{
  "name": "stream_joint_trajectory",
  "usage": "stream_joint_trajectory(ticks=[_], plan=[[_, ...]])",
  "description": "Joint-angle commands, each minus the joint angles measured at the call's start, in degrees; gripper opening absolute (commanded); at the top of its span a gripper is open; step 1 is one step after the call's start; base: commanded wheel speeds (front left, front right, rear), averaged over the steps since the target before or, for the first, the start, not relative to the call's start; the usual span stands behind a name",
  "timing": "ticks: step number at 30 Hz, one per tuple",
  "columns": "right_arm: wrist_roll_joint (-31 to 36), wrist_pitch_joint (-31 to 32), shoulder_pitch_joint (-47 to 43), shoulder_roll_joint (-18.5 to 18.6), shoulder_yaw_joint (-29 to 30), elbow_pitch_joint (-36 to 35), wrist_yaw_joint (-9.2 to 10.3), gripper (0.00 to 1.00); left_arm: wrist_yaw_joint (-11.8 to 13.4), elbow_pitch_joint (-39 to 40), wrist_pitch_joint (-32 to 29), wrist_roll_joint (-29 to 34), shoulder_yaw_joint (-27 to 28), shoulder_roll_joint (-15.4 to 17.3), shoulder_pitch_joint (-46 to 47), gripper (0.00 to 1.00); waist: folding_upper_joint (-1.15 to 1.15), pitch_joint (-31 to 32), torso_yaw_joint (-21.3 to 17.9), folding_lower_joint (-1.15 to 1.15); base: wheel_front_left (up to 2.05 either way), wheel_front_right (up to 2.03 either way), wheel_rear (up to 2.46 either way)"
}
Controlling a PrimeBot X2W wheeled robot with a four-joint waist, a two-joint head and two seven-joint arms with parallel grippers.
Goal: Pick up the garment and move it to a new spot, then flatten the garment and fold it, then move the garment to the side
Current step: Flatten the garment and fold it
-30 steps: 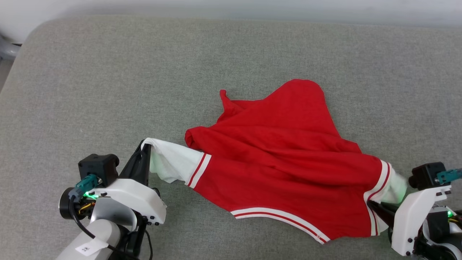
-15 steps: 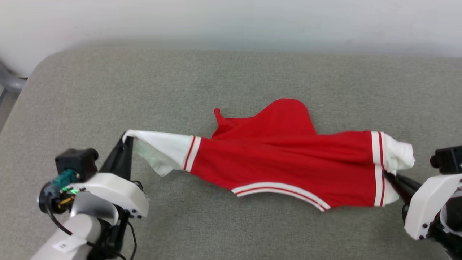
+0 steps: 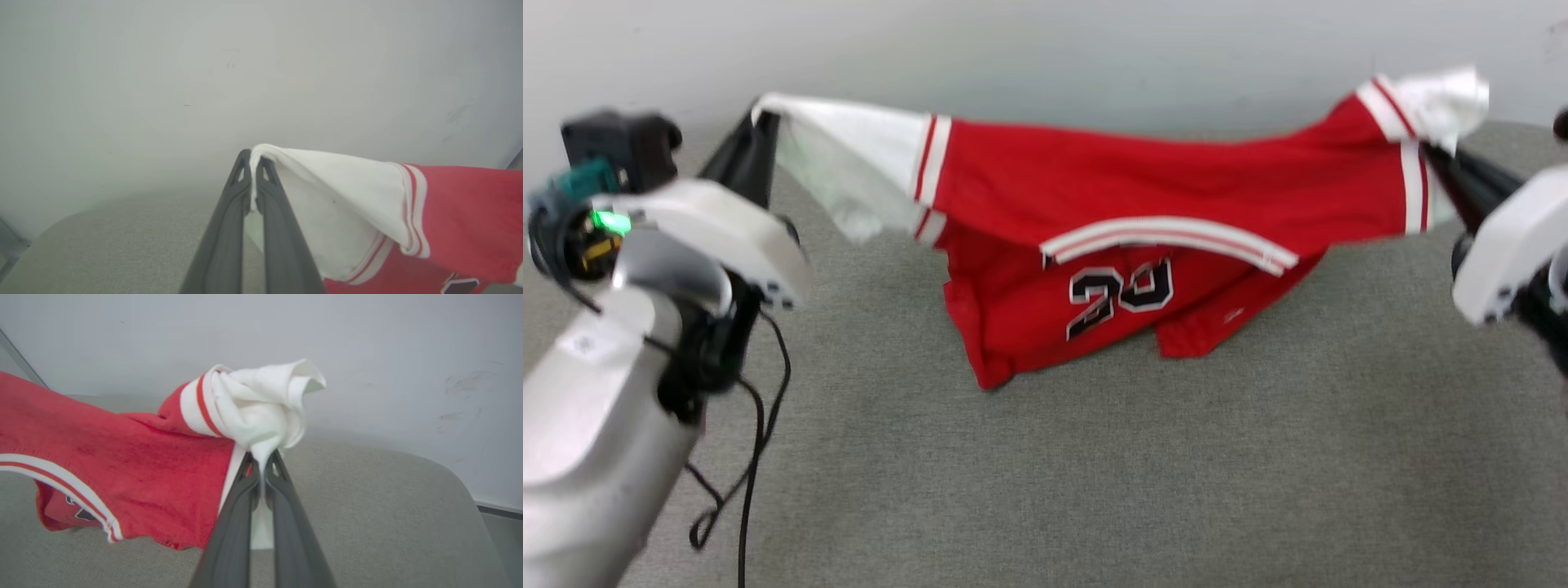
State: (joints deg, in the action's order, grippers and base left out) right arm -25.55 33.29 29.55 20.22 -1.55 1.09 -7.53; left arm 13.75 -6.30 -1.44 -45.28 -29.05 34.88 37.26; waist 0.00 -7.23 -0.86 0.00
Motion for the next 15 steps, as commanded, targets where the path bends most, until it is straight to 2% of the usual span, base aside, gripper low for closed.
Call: stream_joint_trajectory(ticks=[1, 6, 7, 15], plan=[[0.8, -0.9, 5.3, -0.5, -0.7, 2.2, 0.08, 0.0, -1.3, -2.4, -0.6, 0.4, -0.1, -0.7, 4.6, 0.0, 0.0, -1.4, -0.7, 0.0, 0.0, 0.0, 0.0], [2.6, -4.3, 18.8, -0.8, -2.3, 9.3, 0.08, 0.0, -3.9, -9.5, -1.2, 3.0, -0.7, -2.2, 16.7, 0.0, 0.0, -5.1, -1.3, 0.0, 0.0, 0.0, 0.0], [2.6, -4.3, 18.8, -0.8, -2.3, 9.3, 0.08, 0.0, -3.9, -9.5, -1.2, 3.0, -0.7, -2.2, 16.7, 0.0, 0.0, -5.1, -1.3, 0.0, 0.0, 0.0, 0.0], [5.8, -11.1, 39.2, -0.6, -4.3, 20.6, 0.08, 0.0, -5.9, -19.6, 0.8, 7.2, 0.0, -3.7, 35.7, 0.0, 0.0, -12.5, -1.6, 0.0, 0.0, 0.0, 0.0]])
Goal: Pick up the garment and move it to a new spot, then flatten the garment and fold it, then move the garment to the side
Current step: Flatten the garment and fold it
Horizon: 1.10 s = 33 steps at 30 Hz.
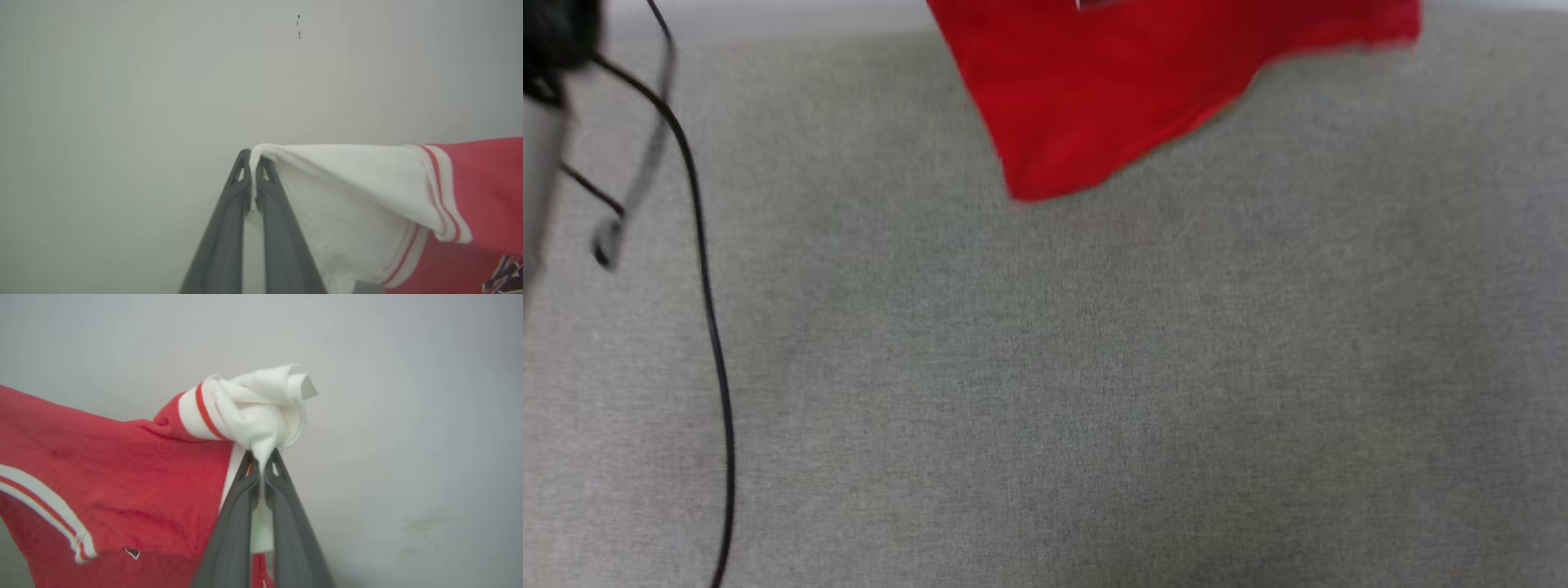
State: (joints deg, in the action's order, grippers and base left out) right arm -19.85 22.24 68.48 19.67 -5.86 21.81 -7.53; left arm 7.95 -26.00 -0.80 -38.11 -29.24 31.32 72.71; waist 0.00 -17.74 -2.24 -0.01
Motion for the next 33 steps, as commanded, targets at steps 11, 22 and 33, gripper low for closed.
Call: stream_joint_trajectory(ticks=[11, 22, 33], plan=[[1.7, -10.0, 19.1, -2.6, -2.4, 11.8, 0.08, 0.0, -2.7, -11.1, 5.1, 4.1, 0.4, -0.7, 17.7, 0.0, 0.0, -11.9, -0.7, 0.01, 0.0, 0.0, 0.0], [-1.4, -18.0, 17.9, -5.9, -5.6, 24.9, 0.08, 0.0, -6.4, -23.0, 8.7, 0.8, 0.5, -5.0, 15.4, 0.0, 0.0, -17.0, -0.2, 0.01, 0.0, 0.0, 0.0], [-10.8, -23.9, 3.0, -5.6, -10.5, 32.1, 0.08, 0.0, -12.8, -31.8, 12.2, -6.7, 2.7, -8.1, -0.6, 0.0, 0.0, -12.7, -0.3, 0.01, 0.0, 0.0, 0.0]])
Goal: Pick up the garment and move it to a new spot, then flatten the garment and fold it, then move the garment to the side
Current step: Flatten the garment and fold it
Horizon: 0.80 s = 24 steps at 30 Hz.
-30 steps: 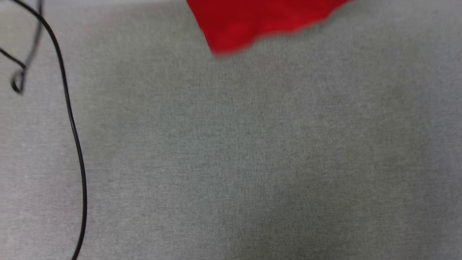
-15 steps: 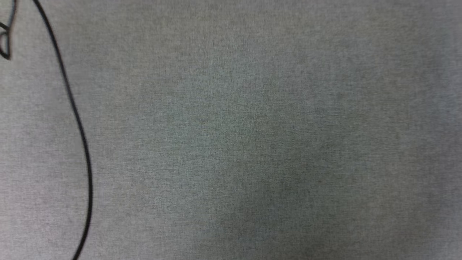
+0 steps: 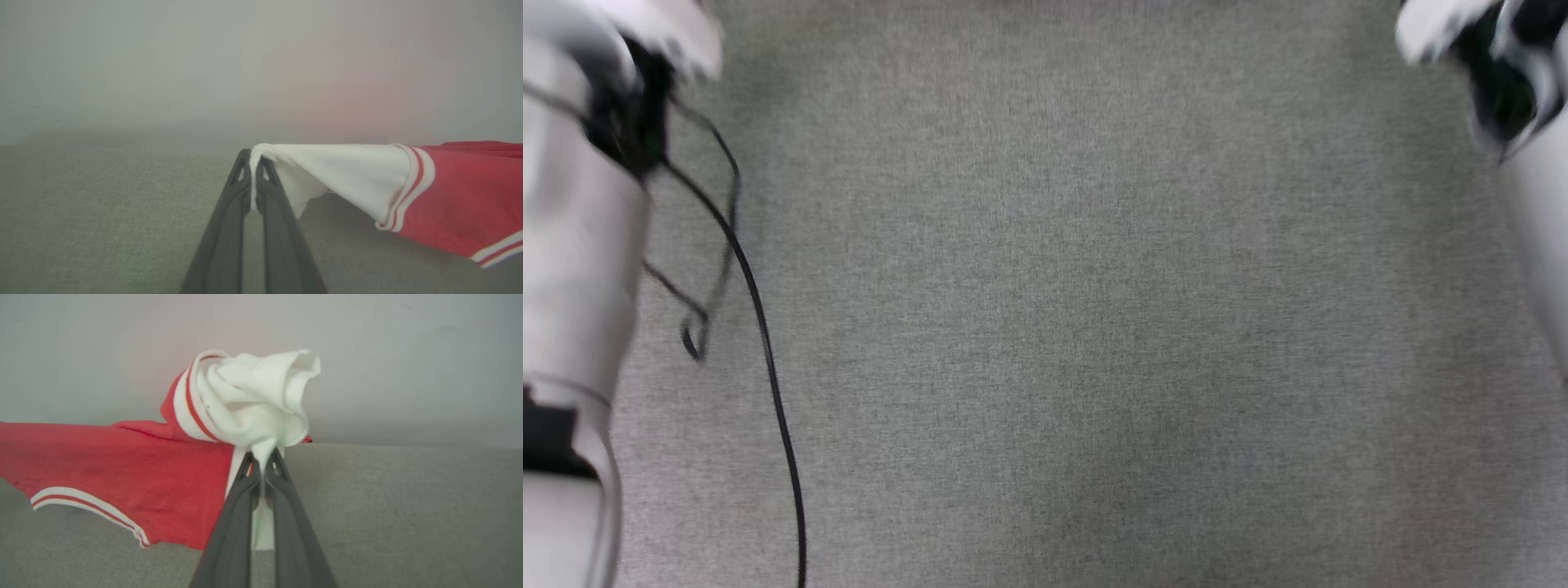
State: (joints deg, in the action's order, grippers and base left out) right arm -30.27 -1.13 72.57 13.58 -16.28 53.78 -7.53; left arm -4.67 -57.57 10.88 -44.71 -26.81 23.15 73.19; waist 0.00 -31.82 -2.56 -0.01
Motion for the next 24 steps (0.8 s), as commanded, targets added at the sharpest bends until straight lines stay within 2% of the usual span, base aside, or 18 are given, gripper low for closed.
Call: stream_joint_trajectory(ticks=[1, 6, 11, 17, 24], plan=[[-1.3, -1.1, -3.1, 0.7, -0.7, 0.2, 0.08, 0.0, -0.7, -0.6, 1.1, -0.7, 0.5, 0.1, -3.1, 0.0, 0.0, 2.2, 0.0, 0.01, 0.0, 0.0, 0.0], [-6.6, -3.0, -14.0, 1.4, -3.0, -0.7, 0.09, 0.0, -2.1, 0.0, 3.6, -4.2, 2.6, 0.2, -14.6, 0.0, 0.0, 7.7, 0.1, 0.01, 0.0, 0.0, 0.0], [-10.3, -3.9, -23.6, 3.4, -5.4, -4.0, 0.1, 0.0, -2.2, 4.4, 4.4, -4.2, 4.7, 1.3, -25.5, 0.0, 0.0, 13.0, 0.5, 0.01, 0.0, 0.0, 0.0], [-13.1, -2.9, -34.5, 6.2, -6.6, -9.3, 0.11, 0.0, 1.5, 16.0, 4.4, 0.1, 10.3, 1.8, -40.6, 0.0, 0.0, 19.2, 1.1, 0.01, 0.0, 0.0, 0.0], [-13.0, -0.5, -47.0, 9.0, -4.2, -15.2, 0.13, 0.0, 5.5, 27.3, 4.4, 1.8, 12.7, 2.0, -57.7, 0.0, 0.0, 25.5, 1.6, 0.01, 0.0, 0.0, 0.0]])
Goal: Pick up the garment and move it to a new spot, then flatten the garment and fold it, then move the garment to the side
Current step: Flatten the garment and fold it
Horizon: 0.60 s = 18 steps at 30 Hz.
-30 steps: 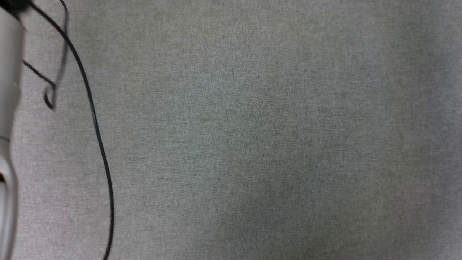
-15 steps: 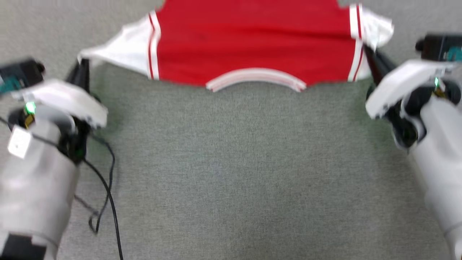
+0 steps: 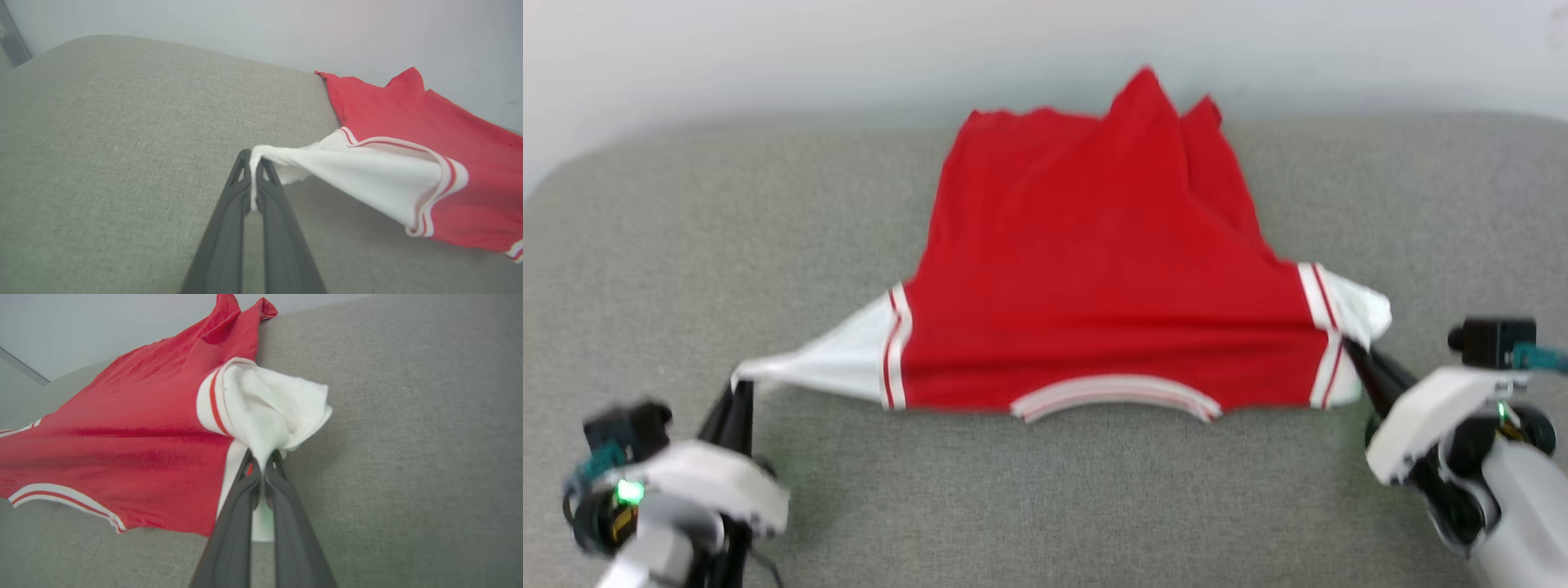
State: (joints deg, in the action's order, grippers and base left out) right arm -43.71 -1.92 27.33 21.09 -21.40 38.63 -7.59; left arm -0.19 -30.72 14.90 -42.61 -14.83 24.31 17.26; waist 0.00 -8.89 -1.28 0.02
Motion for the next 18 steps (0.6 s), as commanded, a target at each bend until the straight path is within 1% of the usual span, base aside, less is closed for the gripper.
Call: stream_joint_trajectory(ticks=[1, 5, 10, 11, 13, 18], plan=[[0.7, 0.4, -3.5, 1.5, 1.7, -1.0, 0.18, 0.0, 1.7, 2.0, 0.4, -0.2, 0.9, 1.1, -3.8, 0.0, 0.0, 3.3, 0.4, -0.02, 0.0, 0.0, 0.0], [2.7, 2.2, -10.7, 1.4, 5.0, -4.6, 0.23, 0.0, 4.6, 8.2, -0.5, -0.4, 1.1, 1.8, -11.7, 0.0, 0.0, 6.2, 0.8, -0.02, 0.0, 0.0, 0.0], [6.2, 5.0, -20.6, -1.2, 11.2, -10.5, 0.23, 0.0, 7.8, 15.0, -3.1, -1.1, 0.6, 2.3, -20.5, 0.0, 0.0, 8.6, 1.3, -0.02, 0.0, 0.0, 0.0], [6.2, 5.0, -20.6, -1.2, 11.2, -10.5, 0.23, 0.0, 7.8, 15.0, -3.1, -1.1, 0.6, 2.3, -20.5, 0.0, 0.0, 8.6, 1.3, -0.02, 0.0, 0.0, 0.0], [8.2, 6.6, -24.8, -2.7, 13.9, -13.1, 0.23, 0.0, 8.7, 16.7, -3.9, -1.5, 0.5, 2.6, -23.8, 0.0, 0.0, 9.4, 1.4, -0.02, 0.0, 0.0, 0.0], [14.2, 11.5, -34.5, -7.3, 20.2, -20.9, 0.22, 0.0, 9.7, 19.6, -5.1, -1.9, -0.1, 3.1, -29.5, 0.0, 0.0, 9.7, 1.9, -0.02, 0.0, 0.0, 0.0]])
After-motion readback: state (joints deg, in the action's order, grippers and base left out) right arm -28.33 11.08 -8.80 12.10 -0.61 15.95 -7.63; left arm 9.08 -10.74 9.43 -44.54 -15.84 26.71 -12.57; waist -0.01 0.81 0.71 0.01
